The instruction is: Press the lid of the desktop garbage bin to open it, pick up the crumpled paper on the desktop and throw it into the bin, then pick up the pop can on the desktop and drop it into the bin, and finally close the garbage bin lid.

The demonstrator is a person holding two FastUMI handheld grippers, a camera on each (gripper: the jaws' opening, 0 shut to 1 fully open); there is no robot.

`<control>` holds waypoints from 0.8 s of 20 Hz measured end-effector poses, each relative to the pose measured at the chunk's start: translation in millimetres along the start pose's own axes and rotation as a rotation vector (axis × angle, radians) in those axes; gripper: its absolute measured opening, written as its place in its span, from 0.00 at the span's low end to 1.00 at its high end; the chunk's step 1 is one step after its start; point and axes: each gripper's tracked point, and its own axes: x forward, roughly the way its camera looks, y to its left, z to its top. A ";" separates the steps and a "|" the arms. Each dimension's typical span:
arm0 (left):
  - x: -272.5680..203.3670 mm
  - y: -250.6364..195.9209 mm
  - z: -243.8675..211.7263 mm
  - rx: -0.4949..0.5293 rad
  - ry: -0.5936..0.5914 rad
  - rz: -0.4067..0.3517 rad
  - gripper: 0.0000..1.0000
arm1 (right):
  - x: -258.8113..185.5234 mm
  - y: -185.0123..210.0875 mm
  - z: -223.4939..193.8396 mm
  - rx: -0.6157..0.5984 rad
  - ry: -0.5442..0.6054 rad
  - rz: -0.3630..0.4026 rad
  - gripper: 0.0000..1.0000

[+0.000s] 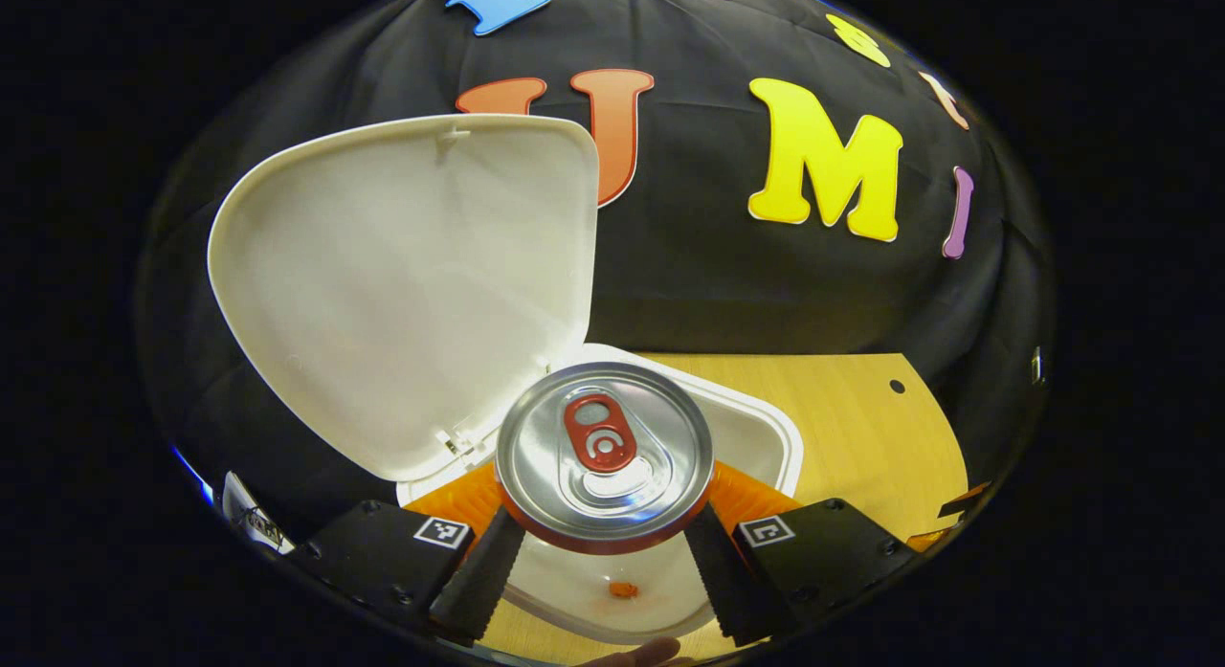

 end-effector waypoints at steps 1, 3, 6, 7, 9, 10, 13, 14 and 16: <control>0.4 -0.3 -2.8 0.003 0.003 -0.002 0.87 | 0.8 -0.3 -1.8 -0.002 0.001 0.002 0.97; 1.2 -4.1 -4.6 0.006 0.005 -0.006 0.87 | 2.1 -1.9 -3.5 -0.004 0.003 -0.001 0.97; -3.6 -8.6 3.5 0.015 -0.027 -0.009 0.87 | 4.1 -2.7 -5.6 0.004 0.010 0.006 0.97; -6.4 -9.5 6.2 0.021 -0.040 -0.005 0.87 | 5.0 -3.1 -6.4 0.005 0.011 0.007 0.97; -11.0 -11.3 13.9 0.035 -0.072 0.009 0.87 | 5.7 -4.7 -7.0 0.008 0.013 0.004 0.97; -14.6 -11.2 19.3 0.044 -0.091 0.023 0.87 | 6.5 -5.6 -7.6 0.010 0.013 0.002 0.97; -26.1 -10.2 36.8 0.074 -0.144 0.055 0.95 | 7.5 -5.7 -8.6 0.026 0.016 0.011 0.97; -30.2 -9.7 45.4 0.081 -0.167 0.062 0.88 | 7.2 -5.7 -8.9 0.030 0.016 0.015 0.97; -40.9 -12.7 64.0 0.098 -0.214 0.071 0.91 | 7.0 -7.9 -9.5 0.029 0.016 0.016 0.97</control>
